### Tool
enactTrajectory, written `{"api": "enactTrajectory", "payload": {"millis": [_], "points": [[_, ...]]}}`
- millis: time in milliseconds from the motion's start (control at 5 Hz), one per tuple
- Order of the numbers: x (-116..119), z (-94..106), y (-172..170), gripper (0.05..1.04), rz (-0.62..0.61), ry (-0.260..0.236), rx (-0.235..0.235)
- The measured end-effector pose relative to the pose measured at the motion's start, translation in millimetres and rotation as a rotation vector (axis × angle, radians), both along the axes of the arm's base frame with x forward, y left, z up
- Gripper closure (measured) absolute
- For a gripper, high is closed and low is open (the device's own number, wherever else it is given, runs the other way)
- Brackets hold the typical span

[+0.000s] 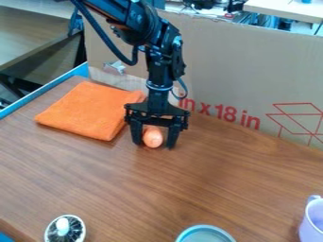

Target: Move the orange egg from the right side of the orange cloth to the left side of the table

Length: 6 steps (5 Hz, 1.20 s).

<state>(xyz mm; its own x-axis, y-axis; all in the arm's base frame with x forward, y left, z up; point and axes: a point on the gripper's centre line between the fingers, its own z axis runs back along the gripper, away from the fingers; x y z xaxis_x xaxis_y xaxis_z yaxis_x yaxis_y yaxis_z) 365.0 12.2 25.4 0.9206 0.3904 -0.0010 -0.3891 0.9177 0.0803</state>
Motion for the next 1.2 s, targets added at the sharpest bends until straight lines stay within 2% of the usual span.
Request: {"api": "enactTrajectory", "payload": {"millis": [200, 400, 600, 800, 1000, 1200], "points": [[-1.3, 0.7, 0.4, 0.376, -0.033, 0.013, -0.002], [-9.1, 8.3, -4.0, 0.405, -0.088, 0.023, -0.033], [-28.7, 45.0, 1.1, 0.405, -0.142, -0.001, -0.007], [-68.9, 63.0, 33.6, 0.405, -0.115, 0.071, 0.046], [-106.3, 57.1, 76.4, 0.405, -0.046, 0.167, 0.054], [-129.5, 45.2, 116.8, 0.405, -0.003, 0.168, 0.015]]}}
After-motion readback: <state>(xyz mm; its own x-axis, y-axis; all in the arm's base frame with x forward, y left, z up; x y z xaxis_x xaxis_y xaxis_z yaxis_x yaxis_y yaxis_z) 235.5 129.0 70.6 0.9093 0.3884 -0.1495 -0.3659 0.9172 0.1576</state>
